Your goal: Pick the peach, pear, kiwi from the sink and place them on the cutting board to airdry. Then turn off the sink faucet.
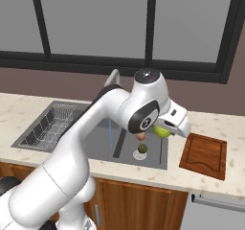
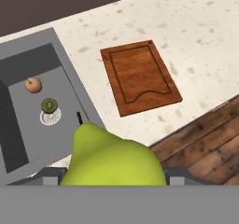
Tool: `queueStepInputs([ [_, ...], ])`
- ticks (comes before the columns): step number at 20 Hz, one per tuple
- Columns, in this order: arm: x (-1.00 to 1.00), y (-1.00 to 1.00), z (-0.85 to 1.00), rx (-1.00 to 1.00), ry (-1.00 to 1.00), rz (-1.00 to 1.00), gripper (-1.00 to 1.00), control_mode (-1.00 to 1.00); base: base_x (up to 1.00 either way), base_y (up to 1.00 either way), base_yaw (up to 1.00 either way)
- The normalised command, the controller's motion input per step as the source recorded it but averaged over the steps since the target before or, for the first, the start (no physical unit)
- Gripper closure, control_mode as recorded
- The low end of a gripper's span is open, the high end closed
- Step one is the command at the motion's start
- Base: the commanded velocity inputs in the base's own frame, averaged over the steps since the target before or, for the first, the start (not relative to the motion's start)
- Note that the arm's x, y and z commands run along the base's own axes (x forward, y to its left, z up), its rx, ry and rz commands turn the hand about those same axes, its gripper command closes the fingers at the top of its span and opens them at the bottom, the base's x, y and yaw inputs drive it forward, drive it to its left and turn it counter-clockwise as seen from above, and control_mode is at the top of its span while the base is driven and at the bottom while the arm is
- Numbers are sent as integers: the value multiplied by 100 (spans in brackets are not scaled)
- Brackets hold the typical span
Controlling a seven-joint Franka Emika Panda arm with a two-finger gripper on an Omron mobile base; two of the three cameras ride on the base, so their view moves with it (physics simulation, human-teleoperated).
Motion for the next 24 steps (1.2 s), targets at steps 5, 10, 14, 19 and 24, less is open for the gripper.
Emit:
queueStepInputs([
  [5,24,-34,-2,0,0,4,100,-100,0,0,0],
  [10,34,-20,-16,0,2,5,100,-100,0,0,0],
  [14,36,-21,-22,0,5,5,100,-100,0,0,0],
  [19,34,-24,-21,0,6,4,100,-100,0,0,0],
  [24,22,-26,-10,4,7,3,100,-100,0,0,0],
])
